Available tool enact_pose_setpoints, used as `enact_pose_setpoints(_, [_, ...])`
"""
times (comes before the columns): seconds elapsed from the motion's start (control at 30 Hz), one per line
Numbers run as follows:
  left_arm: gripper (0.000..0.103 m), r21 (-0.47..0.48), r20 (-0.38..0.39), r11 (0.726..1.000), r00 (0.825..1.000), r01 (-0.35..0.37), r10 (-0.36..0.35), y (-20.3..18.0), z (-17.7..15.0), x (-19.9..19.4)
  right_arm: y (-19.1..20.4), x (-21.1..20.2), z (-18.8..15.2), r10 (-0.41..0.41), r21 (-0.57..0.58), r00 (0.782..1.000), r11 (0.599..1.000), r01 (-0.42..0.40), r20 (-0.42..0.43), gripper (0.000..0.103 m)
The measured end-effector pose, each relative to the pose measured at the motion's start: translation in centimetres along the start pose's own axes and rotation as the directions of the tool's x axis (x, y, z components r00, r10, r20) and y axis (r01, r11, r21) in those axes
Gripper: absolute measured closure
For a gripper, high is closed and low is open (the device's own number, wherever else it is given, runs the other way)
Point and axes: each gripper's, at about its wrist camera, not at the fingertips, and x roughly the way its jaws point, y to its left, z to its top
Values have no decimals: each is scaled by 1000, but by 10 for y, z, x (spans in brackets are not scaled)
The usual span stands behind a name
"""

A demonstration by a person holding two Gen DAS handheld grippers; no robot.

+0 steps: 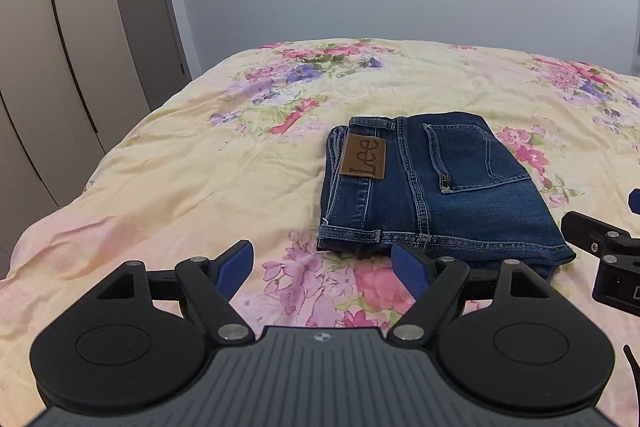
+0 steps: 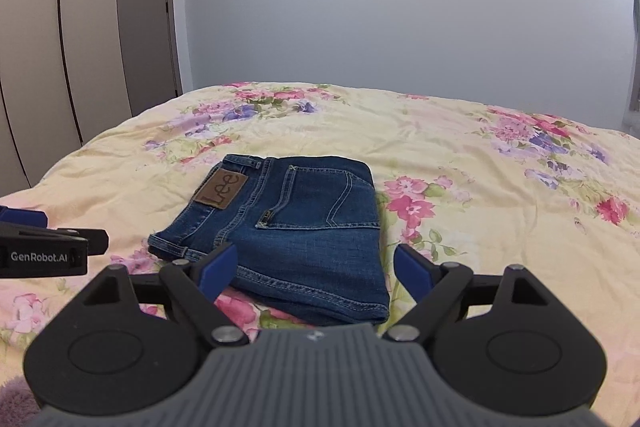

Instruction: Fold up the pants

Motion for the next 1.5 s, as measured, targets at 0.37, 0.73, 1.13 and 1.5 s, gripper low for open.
enact_pose_setpoints(0.37, [11,7,-37,1000,999,20,-20,-7,-1,8,0,13,-7,2,6,1000,1000,-2,-29,21])
enact_pose_setpoints(0.73, [11,8,-23,1000,1000,11,-11,-7,1,-1,1,0,-4,13,12,1000,1000,-13,-6,21])
enact_pose_setpoints(1.13, [11,9,-14,1000,1000,11,-11,-8,1,-7,2,-5,-3,10,7,1000,1000,-10,7,21])
enact_pose_setpoints(1.5, [11,12,-10,1000,1000,9,-9,-9,2,-12,3,-11,-3,3,5,1000,1000,-3,12,21])
